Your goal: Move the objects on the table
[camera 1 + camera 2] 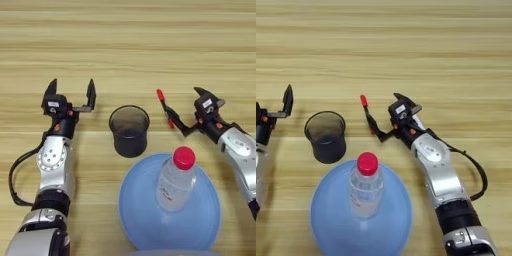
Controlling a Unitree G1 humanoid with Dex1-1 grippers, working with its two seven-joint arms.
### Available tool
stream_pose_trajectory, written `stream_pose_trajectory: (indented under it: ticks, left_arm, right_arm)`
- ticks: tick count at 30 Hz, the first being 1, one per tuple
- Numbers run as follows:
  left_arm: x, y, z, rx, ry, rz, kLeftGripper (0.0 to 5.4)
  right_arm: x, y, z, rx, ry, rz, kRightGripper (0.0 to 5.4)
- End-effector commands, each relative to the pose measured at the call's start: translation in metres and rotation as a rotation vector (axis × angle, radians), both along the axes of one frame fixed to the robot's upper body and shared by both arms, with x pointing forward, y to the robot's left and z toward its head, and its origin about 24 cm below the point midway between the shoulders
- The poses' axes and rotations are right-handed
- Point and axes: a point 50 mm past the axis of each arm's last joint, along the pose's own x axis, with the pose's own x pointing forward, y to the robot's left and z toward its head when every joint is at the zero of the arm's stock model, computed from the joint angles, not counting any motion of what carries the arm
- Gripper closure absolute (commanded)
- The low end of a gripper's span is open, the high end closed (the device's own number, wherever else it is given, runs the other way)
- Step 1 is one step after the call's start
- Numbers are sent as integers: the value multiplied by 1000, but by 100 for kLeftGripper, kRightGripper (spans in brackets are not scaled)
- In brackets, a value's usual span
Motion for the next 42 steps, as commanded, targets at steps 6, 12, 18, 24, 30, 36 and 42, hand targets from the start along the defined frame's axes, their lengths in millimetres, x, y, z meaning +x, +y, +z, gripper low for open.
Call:
stream_pose_trajectory:
  ticks: [6, 12, 18, 24, 30, 36, 42]
  left_arm:
    - [1, -4, 2, 3, -11, -7, 0]
    - [0, -4, 2, 3, -14, -8, 0]
    - [0, -4, 2, 4, -14, -8, 0]
    - [0, -4, 2, 4, -15, -8, 0]
    - [0, -4, 3, 3, -15, -8, 0]
    - [0, -5, 3, 2, -17, -9, 0]
    - [0, -4, 3, 2, -17, -8, 0]
  right_arm:
    - [7, 11, -11, -4, 165, 47, 1]
    - [9, 13, -25, -47, 251, 42, 1]
    - [9, 14, -32, -76, 292, 68, 43]
    - [7, 15, -37, -106, 322, 95, 110]
    - [5, 16, -42, -107, 368, 110, 170]
    - [4, 14, -48, -56, 437, 112, 245]
    - [6, 10, -51, -24, 476, 95, 304]
